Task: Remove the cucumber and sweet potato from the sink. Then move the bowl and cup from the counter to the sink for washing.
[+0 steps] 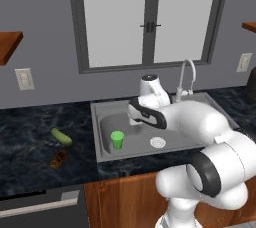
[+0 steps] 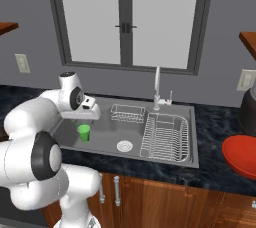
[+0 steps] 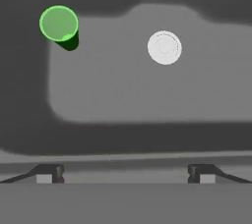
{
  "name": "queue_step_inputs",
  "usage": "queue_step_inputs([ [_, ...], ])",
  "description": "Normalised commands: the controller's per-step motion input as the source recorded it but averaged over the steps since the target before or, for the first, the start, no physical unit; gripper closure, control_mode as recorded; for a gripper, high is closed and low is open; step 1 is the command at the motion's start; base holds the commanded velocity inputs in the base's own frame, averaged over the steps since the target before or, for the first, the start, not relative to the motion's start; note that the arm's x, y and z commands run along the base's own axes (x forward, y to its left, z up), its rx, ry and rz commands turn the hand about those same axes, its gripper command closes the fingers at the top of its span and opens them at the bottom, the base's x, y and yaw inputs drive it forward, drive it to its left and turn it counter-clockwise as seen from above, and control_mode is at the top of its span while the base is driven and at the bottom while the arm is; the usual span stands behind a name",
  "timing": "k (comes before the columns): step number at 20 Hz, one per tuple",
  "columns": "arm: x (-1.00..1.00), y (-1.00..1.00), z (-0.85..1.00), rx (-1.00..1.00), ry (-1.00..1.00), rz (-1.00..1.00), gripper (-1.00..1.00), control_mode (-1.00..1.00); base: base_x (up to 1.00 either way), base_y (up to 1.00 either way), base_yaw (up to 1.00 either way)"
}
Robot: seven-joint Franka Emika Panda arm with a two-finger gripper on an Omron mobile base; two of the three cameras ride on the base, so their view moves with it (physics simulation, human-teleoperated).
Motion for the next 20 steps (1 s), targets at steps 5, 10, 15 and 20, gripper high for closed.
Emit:
queue_step_inputs([
  [5, -0.27, -0.14, 0.13, -0.01, 0.0, 0.1, -1.0, -1.0, 0.0, 0.0, 0.0],
  [10, -0.29, -0.17, 0.12, -0.03, 0.0, 0.06, -1.0, -1.0, 0.0, 0.0, 0.0],
  [15, -0.27, -0.19, 0.08, -0.01, 0.0, 0.0, -1.0, -1.0, 0.0, 0.0, 0.0],
  [20, -0.23, -0.15, 0.06, -0.03, -0.01, 0.0, -1.0, -1.0, 0.0, 0.0, 0.0],
])
